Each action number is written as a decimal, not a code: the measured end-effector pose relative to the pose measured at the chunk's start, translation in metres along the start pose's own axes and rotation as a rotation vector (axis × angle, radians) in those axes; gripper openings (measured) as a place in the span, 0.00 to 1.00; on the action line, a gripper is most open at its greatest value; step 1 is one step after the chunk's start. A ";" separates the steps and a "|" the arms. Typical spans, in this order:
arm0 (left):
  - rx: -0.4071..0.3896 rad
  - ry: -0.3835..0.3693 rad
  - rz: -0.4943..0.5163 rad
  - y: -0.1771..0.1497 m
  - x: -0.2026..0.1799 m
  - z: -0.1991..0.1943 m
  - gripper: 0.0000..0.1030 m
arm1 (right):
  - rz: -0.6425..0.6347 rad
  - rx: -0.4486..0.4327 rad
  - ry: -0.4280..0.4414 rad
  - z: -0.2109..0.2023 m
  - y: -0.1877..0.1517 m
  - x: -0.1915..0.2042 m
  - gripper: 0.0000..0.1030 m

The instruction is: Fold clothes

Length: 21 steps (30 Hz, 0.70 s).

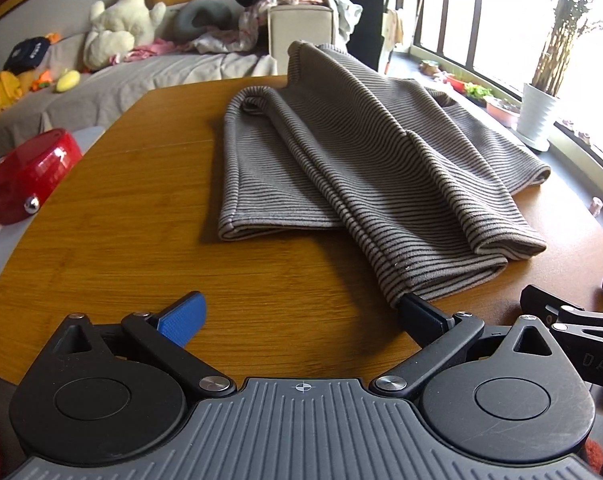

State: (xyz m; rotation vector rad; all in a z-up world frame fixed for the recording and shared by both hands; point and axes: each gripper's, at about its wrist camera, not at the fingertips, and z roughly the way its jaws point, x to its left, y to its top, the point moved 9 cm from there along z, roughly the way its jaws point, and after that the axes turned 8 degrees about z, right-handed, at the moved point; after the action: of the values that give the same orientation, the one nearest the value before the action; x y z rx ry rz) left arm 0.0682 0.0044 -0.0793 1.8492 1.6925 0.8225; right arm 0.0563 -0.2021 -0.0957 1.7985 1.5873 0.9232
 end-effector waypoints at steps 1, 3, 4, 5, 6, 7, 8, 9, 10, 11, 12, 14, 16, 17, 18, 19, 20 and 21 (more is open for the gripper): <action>0.000 0.001 0.000 0.000 0.000 0.000 1.00 | 0.002 -0.003 -0.001 0.000 0.000 0.000 1.00; -0.001 0.002 0.000 0.000 0.000 0.001 1.00 | 0.003 -0.004 -0.003 0.001 0.000 0.000 1.00; -0.002 0.002 0.000 0.000 0.000 0.001 1.00 | 0.003 -0.004 -0.003 0.001 0.000 0.000 1.00; -0.002 0.003 0.000 0.000 0.000 0.001 1.00 | 0.003 -0.004 -0.004 0.001 0.000 0.001 1.00; -0.002 0.003 0.000 0.000 0.000 0.001 1.00 | 0.004 -0.005 -0.005 0.001 0.000 0.001 1.00; -0.003 0.003 0.000 0.000 0.000 0.001 1.00 | 0.005 -0.005 -0.007 0.001 0.000 0.001 1.00; -0.003 0.004 0.000 0.000 0.000 0.002 1.00 | 0.006 -0.006 -0.008 0.001 0.000 0.001 1.00; -0.003 0.004 0.000 0.001 0.000 0.002 1.00 | 0.007 -0.007 -0.009 0.002 -0.001 0.001 1.00; -0.003 0.004 0.000 0.001 0.000 0.002 1.00 | 0.008 -0.008 -0.010 0.002 -0.001 0.002 1.00; -0.003 0.004 0.000 0.001 0.000 0.002 1.00 | 0.009 -0.009 -0.012 0.002 -0.001 0.002 1.00; -0.003 0.004 0.000 0.001 0.000 0.003 1.00 | 0.008 -0.010 -0.014 0.002 -0.001 0.002 1.00; -0.004 0.004 0.000 0.001 0.000 0.003 1.00 | 0.005 -0.008 -0.015 0.003 -0.001 0.002 1.00; -0.005 0.005 0.000 0.001 -0.001 0.003 1.00 | 0.002 -0.006 -0.017 0.003 -0.001 0.002 1.00; -0.005 0.005 0.000 0.001 -0.001 0.004 1.00 | 0.000 -0.008 -0.015 0.003 -0.001 0.002 1.00; -0.005 0.005 0.001 0.001 -0.001 0.003 1.00 | -0.001 -0.009 -0.014 0.003 -0.001 0.002 1.00; -0.006 0.005 0.001 0.001 -0.001 0.003 1.00 | -0.003 -0.011 -0.013 0.003 -0.002 0.002 1.00; -0.006 0.005 0.001 0.001 -0.001 0.003 1.00 | -0.005 -0.013 -0.011 0.003 -0.002 0.002 1.00; -0.006 0.005 0.002 0.001 -0.002 0.003 1.00 | -0.006 -0.015 -0.010 0.003 -0.002 0.003 1.00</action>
State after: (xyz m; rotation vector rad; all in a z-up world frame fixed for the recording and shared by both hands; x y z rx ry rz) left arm 0.0708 0.0029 -0.0807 1.8466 1.6901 0.8331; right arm 0.0578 -0.1992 -0.0991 1.7843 1.5755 0.9192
